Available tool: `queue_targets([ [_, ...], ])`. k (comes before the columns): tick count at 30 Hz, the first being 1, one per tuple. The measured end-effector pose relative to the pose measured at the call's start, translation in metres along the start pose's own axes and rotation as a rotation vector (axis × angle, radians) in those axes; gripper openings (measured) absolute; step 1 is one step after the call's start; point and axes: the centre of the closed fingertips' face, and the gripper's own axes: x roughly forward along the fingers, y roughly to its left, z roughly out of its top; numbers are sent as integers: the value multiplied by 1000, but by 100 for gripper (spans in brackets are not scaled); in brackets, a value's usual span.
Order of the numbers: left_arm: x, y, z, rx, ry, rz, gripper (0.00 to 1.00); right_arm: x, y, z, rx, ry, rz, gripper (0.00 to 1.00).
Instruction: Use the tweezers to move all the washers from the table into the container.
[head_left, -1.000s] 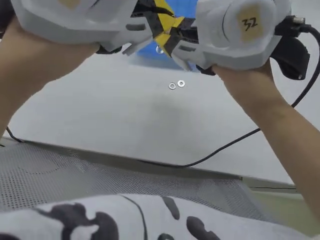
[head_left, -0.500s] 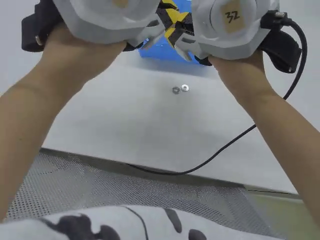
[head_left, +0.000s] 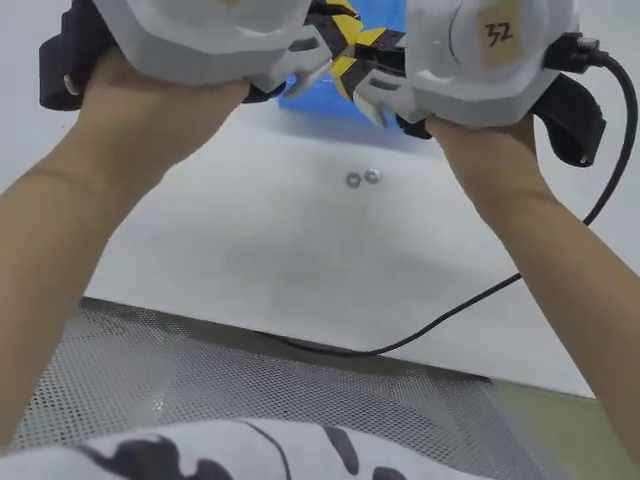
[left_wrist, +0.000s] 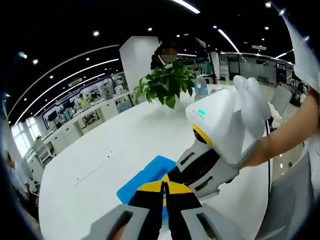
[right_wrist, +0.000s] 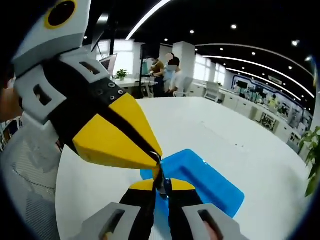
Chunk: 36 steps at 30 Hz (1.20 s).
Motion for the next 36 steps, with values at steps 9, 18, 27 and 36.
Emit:
queue_targets([
  [9, -23, -18, 12, 54, -22, -47, 0, -23, 15, 7, 30, -56, 38, 9],
  [18, -17, -28, 5, 78, 5, -107, 0, -37, 34, -7, 25, -28, 64, 8],
  [27, -1, -36, -10, 72, 42, -169, 0, -38, 45, -33, 19, 49, 79, 7],
  [36, -8, -61, -33, 29, 68, -209, 0, -31, 52, -51, 42, 109, 104, 7],
])
